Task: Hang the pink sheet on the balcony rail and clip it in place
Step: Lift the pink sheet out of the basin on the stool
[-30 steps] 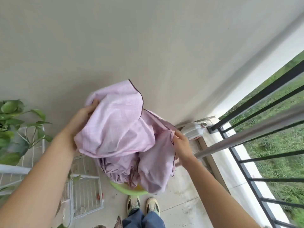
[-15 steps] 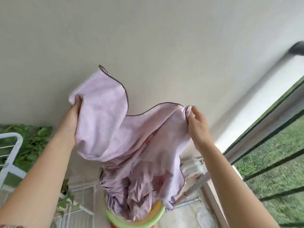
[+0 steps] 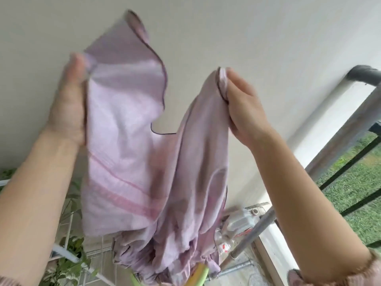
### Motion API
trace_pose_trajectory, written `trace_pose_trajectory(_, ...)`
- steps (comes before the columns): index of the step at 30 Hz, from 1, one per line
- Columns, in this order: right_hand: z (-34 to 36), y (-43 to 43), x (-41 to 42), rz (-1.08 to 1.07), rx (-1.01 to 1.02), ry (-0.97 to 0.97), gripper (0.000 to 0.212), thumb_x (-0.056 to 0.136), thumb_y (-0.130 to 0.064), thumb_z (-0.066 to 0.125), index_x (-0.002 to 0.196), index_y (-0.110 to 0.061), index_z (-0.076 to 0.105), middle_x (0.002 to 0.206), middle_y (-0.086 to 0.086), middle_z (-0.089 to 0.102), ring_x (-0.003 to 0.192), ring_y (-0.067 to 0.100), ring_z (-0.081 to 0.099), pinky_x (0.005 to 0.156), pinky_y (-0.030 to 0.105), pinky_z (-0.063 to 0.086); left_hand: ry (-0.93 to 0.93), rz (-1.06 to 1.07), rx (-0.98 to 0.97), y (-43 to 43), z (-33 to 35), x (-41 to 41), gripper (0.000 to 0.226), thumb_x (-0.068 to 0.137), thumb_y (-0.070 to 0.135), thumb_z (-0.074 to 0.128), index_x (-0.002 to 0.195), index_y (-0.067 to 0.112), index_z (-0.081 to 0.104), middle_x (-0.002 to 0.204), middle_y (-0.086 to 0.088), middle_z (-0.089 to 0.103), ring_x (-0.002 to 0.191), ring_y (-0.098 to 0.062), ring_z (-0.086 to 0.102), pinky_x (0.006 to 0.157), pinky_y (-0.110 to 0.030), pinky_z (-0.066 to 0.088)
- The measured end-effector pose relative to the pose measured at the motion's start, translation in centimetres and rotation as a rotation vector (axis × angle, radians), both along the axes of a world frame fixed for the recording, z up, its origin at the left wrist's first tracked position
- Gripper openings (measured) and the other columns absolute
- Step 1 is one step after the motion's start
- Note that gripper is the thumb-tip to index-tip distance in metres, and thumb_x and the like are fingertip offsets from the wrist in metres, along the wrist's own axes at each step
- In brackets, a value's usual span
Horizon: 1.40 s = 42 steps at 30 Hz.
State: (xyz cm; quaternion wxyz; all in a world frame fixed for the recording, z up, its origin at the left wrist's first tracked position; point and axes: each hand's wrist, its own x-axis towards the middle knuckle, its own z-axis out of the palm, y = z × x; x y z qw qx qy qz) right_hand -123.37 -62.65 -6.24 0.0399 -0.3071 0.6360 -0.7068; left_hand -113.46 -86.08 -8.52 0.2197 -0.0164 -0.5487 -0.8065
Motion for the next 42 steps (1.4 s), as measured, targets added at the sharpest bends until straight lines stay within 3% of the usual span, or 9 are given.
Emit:
trace_pose_trajectory(2, 0.1, -2.2, 0.6, 0.024, 0.149, 0.133, 0.023, 0.097, -0.018, 0.046, 0.077, -0.015, 0.056, 0.074, 0.003, 0.051, 0.073, 0.012, 0.048, 0.065, 0.029, 0.040, -0.097, -0.144, -0.450, 2.8, -0.6, -0.7, 0.033, 0.070, 0.026, 0.076, 0.103, 0.025, 0.074, 0.107, 0.009, 0.073, 0.104, -0.004, 0.065, 0.089, -0.020, 0.052)
trace_pose_trajectory(5, -1.7, -3.8, 1.4, 0.099, 0.282, 0.206, 0.020, 0.098, -0.018, 0.048, 0.083, -0.012, 0.061, 0.073, 0.004, 0.055, 0.070, 0.014, 0.049, 0.063, 0.029, 0.040, -0.356, -0.196, -0.705, 4.9, -4.3, -1.3, 0.056, 0.058, 0.038, 0.087, 0.107, 0.018, 0.069, 0.107, 0.005, 0.073, 0.106, -0.008, 0.066, 0.100, -0.036, 0.048)
trace_pose_trajectory(13, -15.7, 1.5, -0.1, 0.038, 0.465, -0.376, 0.040, 0.061, -0.006, 0.051, 0.100, -0.009, 0.061, 0.086, 0.000, 0.065, 0.081, 0.017, 0.057, 0.072, 0.029, 0.045, -0.397, 0.085, -0.370, 3.7, -7.4, -1.0, 0.007, 0.086, 0.021, 0.064, 0.093, 0.024, 0.065, 0.083, 0.021, 0.073, 0.087, 0.006, 0.067, 0.089, -0.025, 0.048)
trace_pose_trajectory(18, -26.5, 2.4, 1.1, 0.024, 1.029, -0.363, 0.008, 0.082, -0.017, 0.068, 0.088, -0.012, 0.065, 0.082, 0.006, 0.064, 0.077, 0.019, 0.056, 0.064, 0.026, 0.039, -0.367, 0.073, -0.314, 4.2, -6.0, -0.2, 0.019, 0.078, 0.028, 0.063, 0.096, 0.024, 0.064, 0.090, 0.019, 0.073, 0.095, 0.003, 0.066, 0.091, -0.022, 0.048)
trace_pose_trajectory(23, -24.9, 2.6, -1.3, -0.065, 1.154, -0.208, 0.045, 0.094, -0.014, 0.051, 0.052, -0.016, 0.035, 0.051, 0.002, 0.035, 0.064, 0.022, 0.046, 0.056, 0.031, 0.032, -0.317, 0.229, -0.218, 2.5, -4.6, 0.2, 0.013, 0.091, 0.022, 0.059, 0.102, 0.019, 0.065, 0.090, 0.016, 0.074, 0.093, 0.000, 0.068, 0.081, -0.018, 0.053)
trace_pose_trajectory(28, -9.9, 2.6, -3.7, -0.149, 0.712, 0.063, 0.033, 0.063, 0.015, 0.043, 0.061, -0.010, 0.065, 0.055, 0.003, 0.057, 0.058, 0.017, 0.054, 0.058, 0.039, 0.053, -0.256, 0.361, -0.091, -0.1, -2.4, 0.1, 0.027, 0.089, 0.029, 0.064, 0.112, 0.015, 0.065, 0.113, 0.004, 0.070, 0.108, -0.010, 0.065, 0.099, -0.030, 0.048)
trace_pose_trajectory(33, 0.9, -0.5, 0.0, 0.007, 0.039, 0.152, 0.024, 0.083, 0.014, 0.048, 0.087, 0.003, 0.069, 0.075, 0.014, 0.061, 0.065, 0.013, 0.057, 0.054, 0.024, 0.049, -0.187, 0.202, -0.271, 2.8, -1.1, 0.7, 0.015, 0.071, 0.042, 0.073, 0.076, 0.029, 0.078, 0.089, 0.016, 0.074, 0.092, 0.000, 0.068, 0.082, -0.017, 0.051)
trace_pose_trajectory(38, -0.4, -4.0, 1.9, 0.175, 0.196, 0.297, 0.016, 0.082, 0.011, 0.055, 0.093, 0.011, 0.067, 0.087, 0.018, 0.066, 0.079, 0.011, 0.057, 0.069, 0.031, 0.049, -0.273, 0.083, -0.430, 6.6, -4.0, 0.8, 0.024, 0.052, 0.014, 0.088, 0.059, 0.024, 0.067, 0.062, 0.016, 0.069, 0.064, 0.005, 0.065, 0.062, -0.009, 0.049)
trace_pose_trajectory(42, -6.8, -0.6, -0.4, 0.160, 0.103, -0.121, 0.048, 0.064, 0.012, 0.052, 0.105, -0.012, 0.060, 0.111, 0.003, 0.060, 0.094, 0.017, 0.062, 0.074, 0.033, 0.052, -0.325, 0.188, -0.360, 4.8, -6.0, 0.6, 0.030, 0.058, 0.022, 0.079, 0.042, 0.022, 0.054, 0.047, 0.008, 0.055, 0.049, -0.004, 0.053, 0.060, -0.014, 0.045)
